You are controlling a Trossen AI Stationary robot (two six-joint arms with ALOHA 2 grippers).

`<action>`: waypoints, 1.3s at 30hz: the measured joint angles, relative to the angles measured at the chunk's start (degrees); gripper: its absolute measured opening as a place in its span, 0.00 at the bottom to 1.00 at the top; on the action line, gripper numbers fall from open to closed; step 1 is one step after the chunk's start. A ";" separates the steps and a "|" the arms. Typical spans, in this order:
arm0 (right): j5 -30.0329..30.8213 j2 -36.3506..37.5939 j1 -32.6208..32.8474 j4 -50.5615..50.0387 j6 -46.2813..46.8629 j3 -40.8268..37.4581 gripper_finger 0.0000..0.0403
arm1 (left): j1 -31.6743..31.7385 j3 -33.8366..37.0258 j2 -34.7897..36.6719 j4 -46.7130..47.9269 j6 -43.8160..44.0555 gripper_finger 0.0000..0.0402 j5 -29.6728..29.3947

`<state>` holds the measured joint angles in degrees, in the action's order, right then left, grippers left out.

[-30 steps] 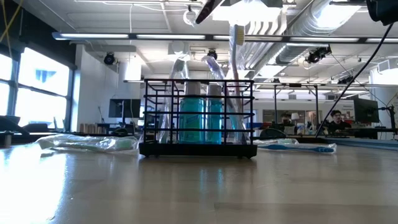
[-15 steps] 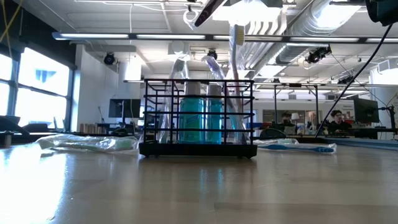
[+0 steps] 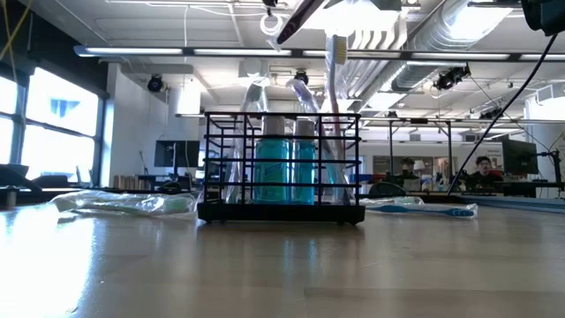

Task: Pick & Place toothbrushing station
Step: Put the violet toothbrush into the wire organizer

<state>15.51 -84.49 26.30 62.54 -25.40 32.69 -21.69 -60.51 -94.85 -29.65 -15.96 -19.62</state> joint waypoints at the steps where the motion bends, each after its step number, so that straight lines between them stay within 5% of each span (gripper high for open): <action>1: 0.00 0.00 0.00 -0.15 -0.01 0.00 0.02 | 0.00 0.00 0.00 0.05 -0.12 0.03 0.00; 11: 1.12 0.04 -0.02 -0.85 -0.01 0.00 0.02 | -0.04 0.00 0.00 0.64 -0.29 0.03 -0.96; 26: 3.37 0.02 -0.09 -3.72 1.76 0.00 0.24 | -0.11 0.00 0.00 0.89 -0.34 0.03 -0.72; 30: 5.06 0.04 -0.06 -3.97 1.67 -0.01 0.21 | -0.08 0.00 0.02 0.89 -0.33 0.03 -1.25; 35: 5.47 0.06 0.01 -4.05 -0.61 -0.02 0.05 | -0.06 0.00 0.46 1.22 -0.49 0.03 -1.84; 39: 5.90 0.61 0.60 -4.19 -1.32 -0.02 0.05 | -0.04 0.00 0.50 0.67 -0.27 0.05 -1.69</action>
<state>21.41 -83.88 26.91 58.35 -26.72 32.67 -21.74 -60.51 -94.35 -28.98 -16.23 -21.31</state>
